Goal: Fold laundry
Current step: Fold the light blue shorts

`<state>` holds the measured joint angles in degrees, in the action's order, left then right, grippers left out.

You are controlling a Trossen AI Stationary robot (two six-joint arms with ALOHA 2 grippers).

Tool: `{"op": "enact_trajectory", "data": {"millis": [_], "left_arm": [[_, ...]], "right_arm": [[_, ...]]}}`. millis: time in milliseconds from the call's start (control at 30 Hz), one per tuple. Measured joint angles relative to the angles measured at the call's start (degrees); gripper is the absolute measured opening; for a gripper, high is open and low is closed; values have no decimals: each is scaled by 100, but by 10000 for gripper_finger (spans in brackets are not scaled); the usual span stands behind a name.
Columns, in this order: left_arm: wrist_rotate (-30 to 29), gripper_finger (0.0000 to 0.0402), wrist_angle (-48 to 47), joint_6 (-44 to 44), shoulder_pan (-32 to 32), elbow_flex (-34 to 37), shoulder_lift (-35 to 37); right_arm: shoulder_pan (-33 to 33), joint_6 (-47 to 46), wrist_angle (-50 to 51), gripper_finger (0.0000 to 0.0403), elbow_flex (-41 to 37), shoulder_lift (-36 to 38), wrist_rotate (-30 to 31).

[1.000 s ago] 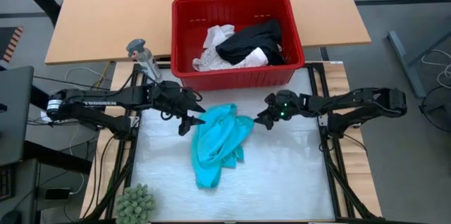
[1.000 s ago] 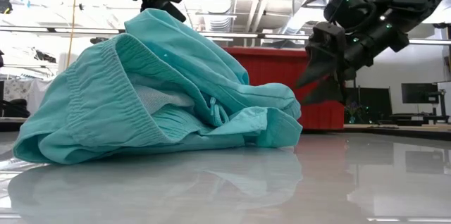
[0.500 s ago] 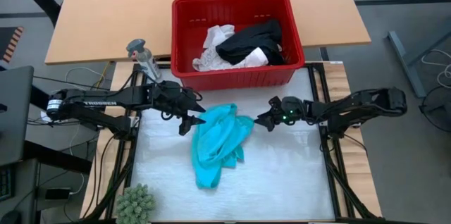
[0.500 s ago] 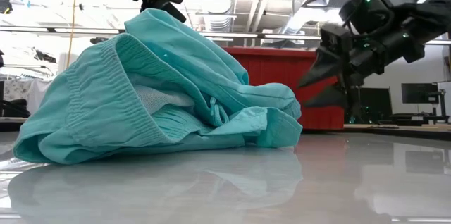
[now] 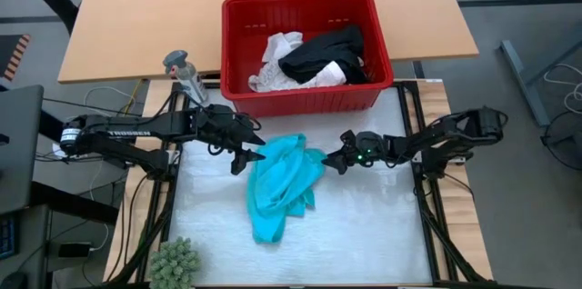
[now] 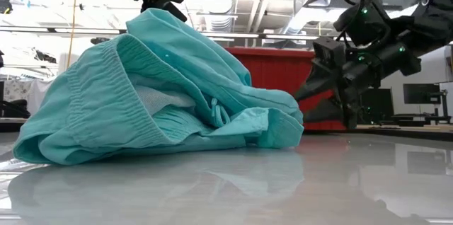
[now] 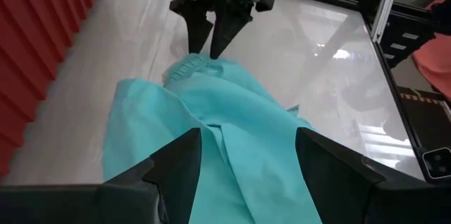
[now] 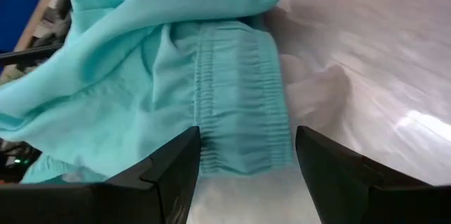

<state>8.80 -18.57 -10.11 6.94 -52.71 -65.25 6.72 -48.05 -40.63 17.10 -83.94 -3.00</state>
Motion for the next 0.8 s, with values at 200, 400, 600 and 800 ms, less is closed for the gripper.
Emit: {"op": "enact_trajectory", "data": {"millis": [200,400,600,800], "left_arm": [[4,220,-2,-2,0,0,0],[4,220,-2,-2,0,0,0],[7,220,-1,-2,-1,0,0],[-24,220,0,128,-2,0,0]], "right_arm": [[-48,-24,-258,260,0,-135,-160],[-160,-33,-491,249,0,-135,-325],[-160,-16,-484,146,0,-135,-345],[-133,128,-581,23,2,-135,-591]]}}
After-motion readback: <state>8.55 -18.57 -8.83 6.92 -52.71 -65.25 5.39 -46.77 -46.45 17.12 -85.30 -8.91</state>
